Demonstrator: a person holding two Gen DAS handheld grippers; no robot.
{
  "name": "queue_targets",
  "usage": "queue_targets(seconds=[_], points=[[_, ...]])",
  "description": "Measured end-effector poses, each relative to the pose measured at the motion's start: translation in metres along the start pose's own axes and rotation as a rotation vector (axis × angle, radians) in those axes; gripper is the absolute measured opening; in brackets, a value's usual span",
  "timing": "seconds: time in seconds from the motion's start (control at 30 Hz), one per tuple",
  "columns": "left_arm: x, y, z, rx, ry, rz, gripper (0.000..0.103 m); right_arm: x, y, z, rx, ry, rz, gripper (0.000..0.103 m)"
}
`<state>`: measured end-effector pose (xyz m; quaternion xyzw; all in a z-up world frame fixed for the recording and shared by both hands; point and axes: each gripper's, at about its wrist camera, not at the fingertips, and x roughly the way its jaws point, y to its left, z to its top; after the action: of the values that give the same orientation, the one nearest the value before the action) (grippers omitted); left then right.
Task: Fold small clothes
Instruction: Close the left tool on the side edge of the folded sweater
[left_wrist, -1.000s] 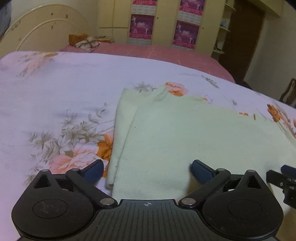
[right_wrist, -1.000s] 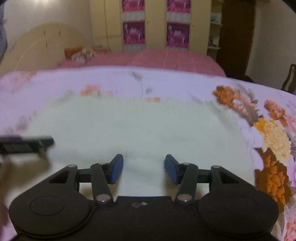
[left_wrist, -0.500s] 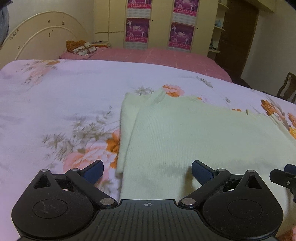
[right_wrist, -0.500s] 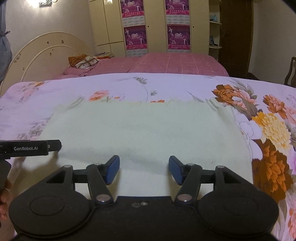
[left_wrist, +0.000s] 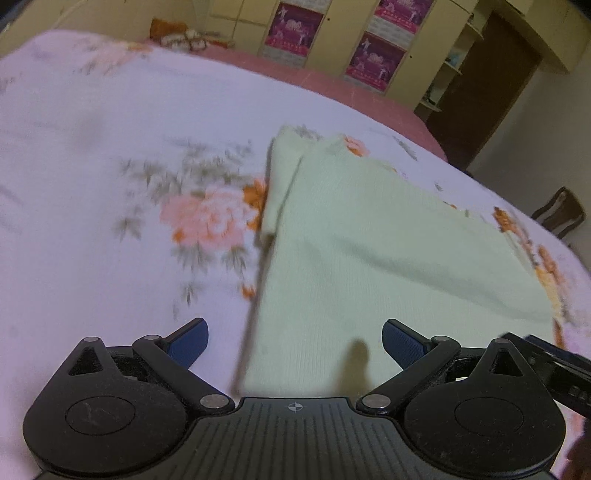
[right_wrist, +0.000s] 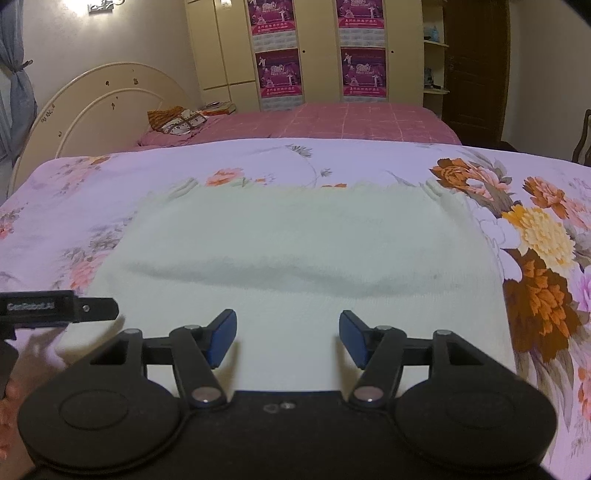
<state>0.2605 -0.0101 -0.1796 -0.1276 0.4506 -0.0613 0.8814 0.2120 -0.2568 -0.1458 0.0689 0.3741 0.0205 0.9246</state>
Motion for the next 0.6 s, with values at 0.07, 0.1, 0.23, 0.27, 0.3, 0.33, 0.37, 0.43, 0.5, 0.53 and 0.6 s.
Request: queue_targets(seconds=[0.07,0.1,0.23,0.27,0.3,0.33,0.37,0.43,0.5,0.53,0.6], points=[[-0.005,0.003,-0.008,-0.016,0.015,-0.020,0.100,-0.003,0.001,-0.002,0.003,-0.001,0.001,0.061],[-0.007,0.004,-0.012,-0.026,0.025,-0.032,0.100,-0.005,0.001,-0.003,0.004,-0.002,0.001,0.061],[-0.017,0.007,-0.026,-0.071,0.035,-0.074,0.100,-0.010,0.002,-0.009,0.010,0.001,0.000,0.061],[-0.020,0.009,-0.029,-0.098,0.035,-0.090,0.099,-0.010,0.002,-0.011,0.012,0.003,-0.001,0.061],[-0.023,0.010,-0.033,-0.124,0.034,-0.109,0.098,-0.010,0.002,-0.012,0.016,0.005,-0.001,0.061],[-0.024,0.011,-0.036,-0.146,0.034,-0.125,0.094,-0.011,0.003,-0.014,0.019,0.006,-0.001,0.061],[-0.024,0.011,-0.038,-0.167,0.031,-0.140,0.093,-0.011,0.003,-0.015,0.021,0.007,-0.002,0.061],[-0.022,0.011,-0.039,-0.203,0.017,-0.161,0.093,-0.011,0.004,-0.017,0.022,0.010,-0.002,0.061],[-0.018,0.012,-0.040,-0.244,-0.002,-0.183,0.093,-0.011,0.005,-0.018,0.022,0.010,-0.002,0.061],[-0.016,0.012,-0.039,-0.264,-0.008,-0.194,0.093,-0.010,0.005,-0.018,0.022,0.011,-0.002,0.061],[-0.009,0.008,-0.036,-0.272,-0.023,-0.201,0.093,-0.010,0.006,-0.018,0.022,0.010,-0.004,0.061]])
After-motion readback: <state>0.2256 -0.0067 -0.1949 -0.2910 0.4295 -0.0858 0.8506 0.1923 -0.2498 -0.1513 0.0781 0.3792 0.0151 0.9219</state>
